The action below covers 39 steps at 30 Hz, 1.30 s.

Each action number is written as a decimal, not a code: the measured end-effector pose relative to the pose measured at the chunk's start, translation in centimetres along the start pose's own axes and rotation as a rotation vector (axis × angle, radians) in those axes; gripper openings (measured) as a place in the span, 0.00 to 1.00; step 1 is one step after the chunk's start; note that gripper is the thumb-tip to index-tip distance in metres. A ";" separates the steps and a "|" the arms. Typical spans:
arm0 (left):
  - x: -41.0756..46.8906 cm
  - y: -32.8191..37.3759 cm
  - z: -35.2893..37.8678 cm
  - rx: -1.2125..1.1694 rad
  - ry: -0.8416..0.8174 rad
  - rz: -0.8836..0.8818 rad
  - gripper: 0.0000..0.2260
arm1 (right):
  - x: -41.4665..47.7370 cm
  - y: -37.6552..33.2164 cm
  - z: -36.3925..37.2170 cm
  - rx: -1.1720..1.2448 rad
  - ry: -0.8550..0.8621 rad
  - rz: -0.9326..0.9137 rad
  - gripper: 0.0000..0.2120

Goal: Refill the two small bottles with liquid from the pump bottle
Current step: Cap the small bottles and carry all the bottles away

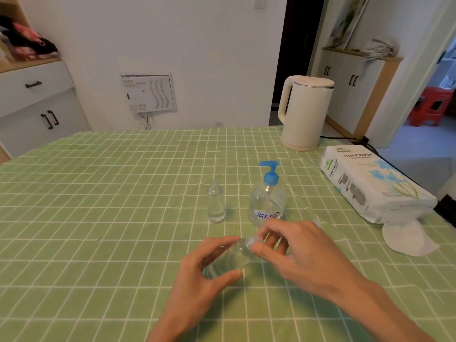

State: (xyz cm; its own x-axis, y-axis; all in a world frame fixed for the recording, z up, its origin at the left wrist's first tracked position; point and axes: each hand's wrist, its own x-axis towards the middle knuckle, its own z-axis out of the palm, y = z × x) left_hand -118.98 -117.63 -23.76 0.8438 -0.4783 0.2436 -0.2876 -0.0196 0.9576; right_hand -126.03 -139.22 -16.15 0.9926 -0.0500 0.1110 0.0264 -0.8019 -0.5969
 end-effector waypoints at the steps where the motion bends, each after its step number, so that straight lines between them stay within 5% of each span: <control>1: 0.0 0.0 0.0 -0.001 -0.002 -0.001 0.26 | 0.0 0.1 0.0 0.005 -0.003 0.005 0.15; 17: 0.2 -0.7 -0.2 0.012 -0.026 -0.031 0.27 | 0.6 0.3 0.5 0.026 -0.053 -0.061 0.13; 24: 0.7 -1.1 0.3 0.023 0.068 -0.019 0.27 | 1.5 -0.1 2.3 -0.055 0.105 -0.041 0.06; 29: 1.6 -1.2 -0.7 0.034 0.111 -0.008 0.30 | 1.9 -0.2 2.6 0.171 0.068 -0.033 0.12; 33: 2.5 -1.8 -3.4 -0.091 0.204 -0.096 0.29 | 1.8 2.3 1.1 0.229 0.203 0.056 0.13; 36: 3.7 -2.0 -5.6 -0.079 0.297 -0.100 0.26 | 1.8 6.2 -0.2 0.057 0.364 0.231 0.11; 39: 4.9 -1.9 -6.9 -0.039 0.349 -0.088 0.24 | 1.5 9.3 -1.2 -0.151 0.363 0.400 0.20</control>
State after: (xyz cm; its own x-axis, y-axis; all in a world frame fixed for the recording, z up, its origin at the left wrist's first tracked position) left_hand -111.12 -113.87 -23.33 0.9703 -0.1476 0.1916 -0.1952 -0.0102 0.9807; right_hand -124.39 -147.50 -20.60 0.8163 -0.5483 0.1820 -0.3874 -0.7533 -0.5315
